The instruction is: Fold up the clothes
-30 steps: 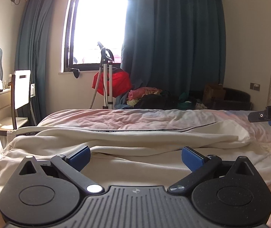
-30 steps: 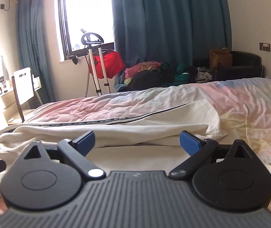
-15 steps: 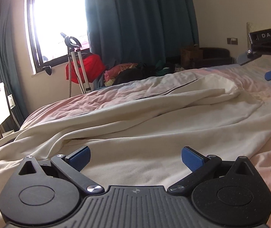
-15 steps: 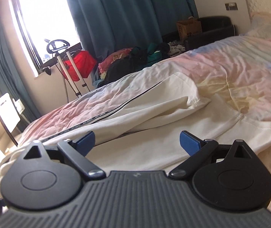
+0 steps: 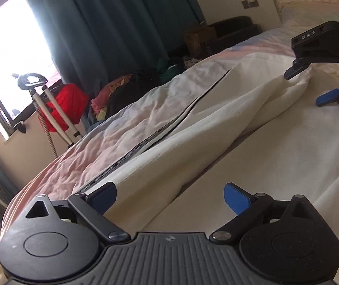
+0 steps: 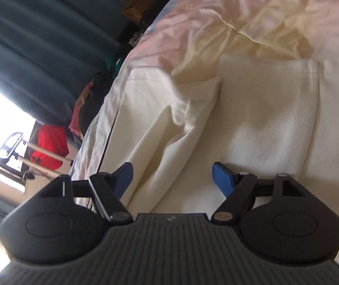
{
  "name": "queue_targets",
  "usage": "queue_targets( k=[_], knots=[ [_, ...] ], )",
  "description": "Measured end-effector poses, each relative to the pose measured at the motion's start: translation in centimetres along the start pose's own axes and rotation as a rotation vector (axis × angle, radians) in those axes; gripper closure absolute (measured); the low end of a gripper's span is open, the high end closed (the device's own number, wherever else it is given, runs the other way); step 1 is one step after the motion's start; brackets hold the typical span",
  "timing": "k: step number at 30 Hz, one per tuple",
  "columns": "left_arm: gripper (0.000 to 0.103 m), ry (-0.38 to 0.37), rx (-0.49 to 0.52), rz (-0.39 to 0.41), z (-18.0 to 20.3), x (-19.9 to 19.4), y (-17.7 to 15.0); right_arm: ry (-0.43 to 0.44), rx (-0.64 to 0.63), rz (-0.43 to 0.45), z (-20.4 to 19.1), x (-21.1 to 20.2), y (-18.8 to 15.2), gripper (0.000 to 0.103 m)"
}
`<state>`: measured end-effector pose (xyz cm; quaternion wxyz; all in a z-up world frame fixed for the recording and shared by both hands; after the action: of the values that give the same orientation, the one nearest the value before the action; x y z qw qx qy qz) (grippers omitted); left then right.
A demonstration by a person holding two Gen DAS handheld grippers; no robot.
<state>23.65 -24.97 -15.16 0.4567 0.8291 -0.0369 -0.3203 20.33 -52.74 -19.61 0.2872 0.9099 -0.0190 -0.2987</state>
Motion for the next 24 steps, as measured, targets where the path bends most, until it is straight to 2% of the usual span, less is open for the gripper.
queue_targets(
  k=[4, 5, 7, 8, 9, 10, 11, 12, 14, 16, 20, 24],
  knots=[
    [0.006, -0.051, 0.126, 0.019, 2.7, 4.0, 1.8, -0.086, -0.054, 0.131, -0.5, 2.7, 1.1, 0.029],
    [0.006, -0.05, 0.154, 0.011, 3.2, 5.2, 1.9, -0.099, -0.072, 0.155, -0.8, 3.3, 1.7, 0.033],
    [0.009, -0.053, 0.192, 0.0, 3.9, 7.1, 2.0, -0.107, -0.07, 0.174, -0.6, 4.7, 2.6, 0.057],
    [0.014, -0.053, 0.184, 0.006, 3.8, 7.7, 2.1, -0.109, -0.068, 0.184, -0.6, 5.4, 3.0, 0.079],
    [0.022, -0.058, 0.168, 0.003, 3.5, 8.1, 2.2, -0.08, -0.064, 0.197, -0.5, 5.7, 3.4, 0.081],
    [0.024, -0.065, 0.15, -0.004, 3.3, 8.4, 2.3, -0.051, -0.061, 0.211, -0.5, 6.0, 3.9, 0.084],
    [0.034, -0.09, 0.14, -0.005, 3.1, 8.3, 2.4, -0.025, -0.059, 0.232, -0.8, 6.0, 4.3, 0.086],
    [0.049, -0.119, 0.133, -0.004, 2.9, 8.0, 2.4, 0.0, -0.057, 0.253, -1.0, 6.0, 4.8, 0.086],
    [0.061, -0.176, 0.117, -0.002, 2.5, 7.6, 2.6, 0.017, -0.059, 0.276, -1.6, 5.8, 5.7, 0.086],
    [0.064, -0.207, 0.118, -0.004, 2.4, 7.2, 2.4, 0.018, -0.07, 0.295, -2.2, 5.6, 6.7, 0.086],
    [0.071, -0.255, 0.105, -0.017, 2.1, 7.1, 1.6, -0.088, -0.101, 0.301, -1.2, 5.5, 7.3, 0.088],
    [0.073, -0.304, 0.07, -0.076, 1.9, 7.3, 0.5, -0.202, -0.116, 0.239, 1.2, 6.3, 5.9, 0.091]
  ],
)
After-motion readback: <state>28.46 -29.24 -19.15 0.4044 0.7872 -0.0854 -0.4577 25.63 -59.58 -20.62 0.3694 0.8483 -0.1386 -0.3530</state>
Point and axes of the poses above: each gripper's, at about its wrist camera, not at the fingertips, and x roughly the way its jaws point, z to its right, y to its top, the point moved 4 cm from there along x, roughly the way its jaws point, and after that the axes turned 8 degrees about -x, right-handed, at the moved point
